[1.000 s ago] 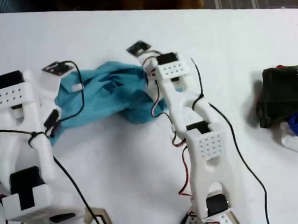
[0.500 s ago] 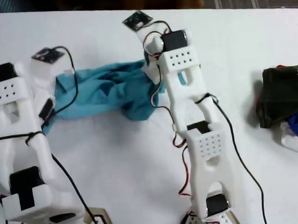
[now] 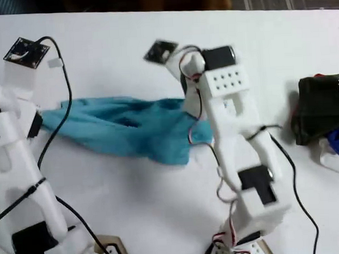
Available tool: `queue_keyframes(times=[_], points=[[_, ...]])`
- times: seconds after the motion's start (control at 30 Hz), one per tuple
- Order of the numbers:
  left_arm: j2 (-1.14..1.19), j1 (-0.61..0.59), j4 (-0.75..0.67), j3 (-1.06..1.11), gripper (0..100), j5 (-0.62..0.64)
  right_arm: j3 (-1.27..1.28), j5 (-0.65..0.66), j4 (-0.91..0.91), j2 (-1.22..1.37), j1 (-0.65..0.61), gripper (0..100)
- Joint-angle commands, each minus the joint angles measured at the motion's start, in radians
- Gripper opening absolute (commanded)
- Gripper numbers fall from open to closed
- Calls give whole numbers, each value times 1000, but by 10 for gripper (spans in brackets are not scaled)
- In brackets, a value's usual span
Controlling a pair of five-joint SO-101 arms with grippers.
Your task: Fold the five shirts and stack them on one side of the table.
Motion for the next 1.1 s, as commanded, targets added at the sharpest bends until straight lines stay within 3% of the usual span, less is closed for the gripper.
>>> queue_keyframes(times=[0.0,0.23,0.4,0.53,0.6,0.77,1.07], points=[[-23,-8,15,-28,27,9,163,69,24,-171,5,176],[34,-6,15,-30,27,12,226,97,-2,-209,5,173],[57,-6,15,-30,27,12,221,91,-189,-102,-4,173],[66,-6,15,-30,27,12,141,-109,-346,41,-33,173],[66,-6,15,-30,27,12,72,-189,-346,125,-71,174],[66,-6,15,-30,27,12,-104,-190,-343,346,-94,173],[66,-8,15,-28,27,12,-431,-189,-183,670,-67,173]])
